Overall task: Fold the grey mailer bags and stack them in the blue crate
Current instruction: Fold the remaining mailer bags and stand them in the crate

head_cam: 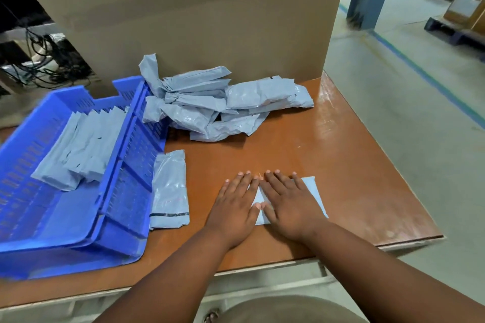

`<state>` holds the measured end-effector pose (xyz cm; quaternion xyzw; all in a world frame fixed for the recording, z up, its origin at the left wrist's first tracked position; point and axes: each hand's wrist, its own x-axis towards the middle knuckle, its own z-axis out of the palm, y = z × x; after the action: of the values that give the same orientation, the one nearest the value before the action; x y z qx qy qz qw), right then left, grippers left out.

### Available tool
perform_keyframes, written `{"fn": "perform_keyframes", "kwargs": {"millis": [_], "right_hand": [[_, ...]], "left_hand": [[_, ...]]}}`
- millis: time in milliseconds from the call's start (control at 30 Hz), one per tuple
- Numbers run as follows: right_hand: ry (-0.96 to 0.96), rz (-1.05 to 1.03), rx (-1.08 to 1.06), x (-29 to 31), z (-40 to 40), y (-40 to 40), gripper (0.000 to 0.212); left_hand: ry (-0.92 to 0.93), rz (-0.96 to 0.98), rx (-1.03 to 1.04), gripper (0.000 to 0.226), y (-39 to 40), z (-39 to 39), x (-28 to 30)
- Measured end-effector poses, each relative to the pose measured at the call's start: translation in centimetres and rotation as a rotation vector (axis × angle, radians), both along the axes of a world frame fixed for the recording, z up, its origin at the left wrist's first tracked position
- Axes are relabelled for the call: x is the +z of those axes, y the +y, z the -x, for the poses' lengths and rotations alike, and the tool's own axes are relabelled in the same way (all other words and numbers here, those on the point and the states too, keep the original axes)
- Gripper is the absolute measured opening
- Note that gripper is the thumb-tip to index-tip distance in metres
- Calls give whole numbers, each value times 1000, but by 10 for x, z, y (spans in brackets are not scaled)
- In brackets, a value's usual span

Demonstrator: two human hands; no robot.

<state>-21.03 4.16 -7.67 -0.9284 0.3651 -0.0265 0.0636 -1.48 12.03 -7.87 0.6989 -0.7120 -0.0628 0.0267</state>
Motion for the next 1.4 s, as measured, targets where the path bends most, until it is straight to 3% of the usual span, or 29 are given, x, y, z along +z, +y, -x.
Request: {"fn": "perform_keyframes", "kwargs": {"millis": [133, 333, 433, 633, 1067, 1400], "right_hand": [[60, -41, -81, 9, 36, -10, 81], [-1, -87, -205, 8, 89, -21, 79], [-48, -37, -154, 13, 93, -18, 74], [-64, 101, 76, -3, 81, 5, 77], [2, 129, 36, -3, 74, 12, 77], [-38, 105, 235, -11, 6, 25, 75]], "left_hand": [[-18, -20, 46, 69, 16, -29, -6], [-12, -44, 168, 97, 28, -37, 5], [-19, 25, 135, 82, 28, -8, 18], [-49, 69, -201, 72, 11, 63, 7], [-131, -9, -121, 73, 22, 63, 9], [-107, -36, -24, 74, 51, 14, 9]]}}
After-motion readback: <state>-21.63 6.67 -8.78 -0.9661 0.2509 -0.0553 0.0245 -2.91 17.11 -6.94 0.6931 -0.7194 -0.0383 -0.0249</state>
